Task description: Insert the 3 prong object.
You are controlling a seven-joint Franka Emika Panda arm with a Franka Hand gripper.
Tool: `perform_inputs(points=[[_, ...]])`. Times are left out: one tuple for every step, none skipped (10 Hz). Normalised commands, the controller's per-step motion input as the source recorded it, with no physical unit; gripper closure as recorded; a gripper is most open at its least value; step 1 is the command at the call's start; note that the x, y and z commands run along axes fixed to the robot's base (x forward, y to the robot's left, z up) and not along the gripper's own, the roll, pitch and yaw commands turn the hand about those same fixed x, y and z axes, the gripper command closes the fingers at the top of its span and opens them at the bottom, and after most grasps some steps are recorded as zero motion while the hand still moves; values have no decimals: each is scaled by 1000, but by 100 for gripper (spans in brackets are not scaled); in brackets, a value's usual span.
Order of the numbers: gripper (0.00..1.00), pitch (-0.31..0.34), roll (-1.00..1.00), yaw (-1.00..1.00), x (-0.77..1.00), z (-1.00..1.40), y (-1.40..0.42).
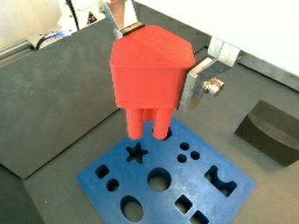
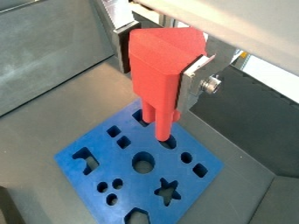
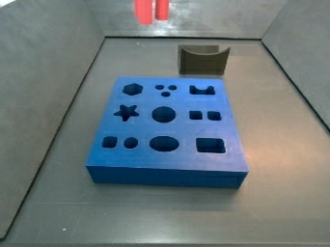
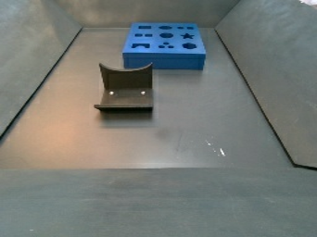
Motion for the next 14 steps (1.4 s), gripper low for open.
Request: perform_inputs(points=[[100, -189, 0, 466, 80, -446, 374], [100, -240, -50, 657, 0, -757, 486], [100, -210, -20, 620, -60, -843, 606], [100, -183, 0, 569, -114, -909, 654], [100, -174, 0, 511, -123, -926, 686], [100, -164, 0, 289, 0, -883, 629], [100, 0, 40, 17, 166, -417, 340], [100, 0, 0, 43, 189, -257, 117], [100, 0, 0, 23, 0, -34, 0], [100, 0, 160, 34, 17, -369, 0], [100, 10, 373, 49, 54, -569, -26], [100, 0, 403, 89, 29, -523, -6], [100, 4, 370, 51, 83, -577, -34], [100, 0, 266, 31, 120, -594, -66]])
